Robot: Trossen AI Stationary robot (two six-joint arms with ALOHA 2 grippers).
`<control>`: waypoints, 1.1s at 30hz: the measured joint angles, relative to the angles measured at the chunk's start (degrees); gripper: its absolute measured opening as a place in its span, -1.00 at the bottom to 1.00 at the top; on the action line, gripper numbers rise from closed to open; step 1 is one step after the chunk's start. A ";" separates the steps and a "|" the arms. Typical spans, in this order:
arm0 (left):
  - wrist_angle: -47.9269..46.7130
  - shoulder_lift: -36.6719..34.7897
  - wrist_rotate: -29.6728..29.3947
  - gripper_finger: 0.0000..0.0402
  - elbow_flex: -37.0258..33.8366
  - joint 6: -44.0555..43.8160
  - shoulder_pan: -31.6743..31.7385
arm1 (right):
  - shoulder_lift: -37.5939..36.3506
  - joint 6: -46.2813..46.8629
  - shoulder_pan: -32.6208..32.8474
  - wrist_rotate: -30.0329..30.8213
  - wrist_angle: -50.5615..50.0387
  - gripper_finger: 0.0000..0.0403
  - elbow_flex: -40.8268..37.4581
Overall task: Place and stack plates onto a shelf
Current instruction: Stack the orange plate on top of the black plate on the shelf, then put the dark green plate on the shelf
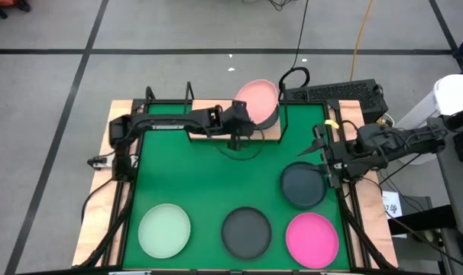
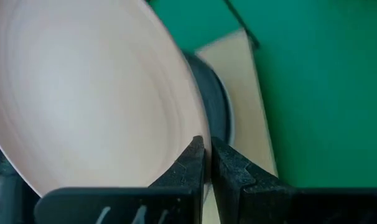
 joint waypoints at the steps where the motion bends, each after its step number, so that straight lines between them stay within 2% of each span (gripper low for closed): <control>1: 0.59 1.05 0.28 -0.90 -0.01 0.03 0.60 | 0.07 0.00 0.00 0.02 -0.35 -0.29 0.00; 12: 2.11 6.07 0.44 -0.88 -0.03 2.13 2.37 | 1.82 -0.45 0.00 0.03 -1.70 -0.29 0.00; 23: 3.57 5.90 -0.46 -0.43 -0.01 1.17 2.17 | 2.66 -1.05 0.00 0.04 -1.79 -0.29 -0.01; 31: 2.91 4.69 -3.52 -0.36 0.02 1.87 0.34 | 2.63 -1.05 0.00 0.04 -1.78 -0.29 -0.02; 33: 1.32 3.64 -6.08 -0.36 -0.03 1.78 -0.47 | 2.63 -1.05 0.00 0.04 -1.77 -0.29 -0.02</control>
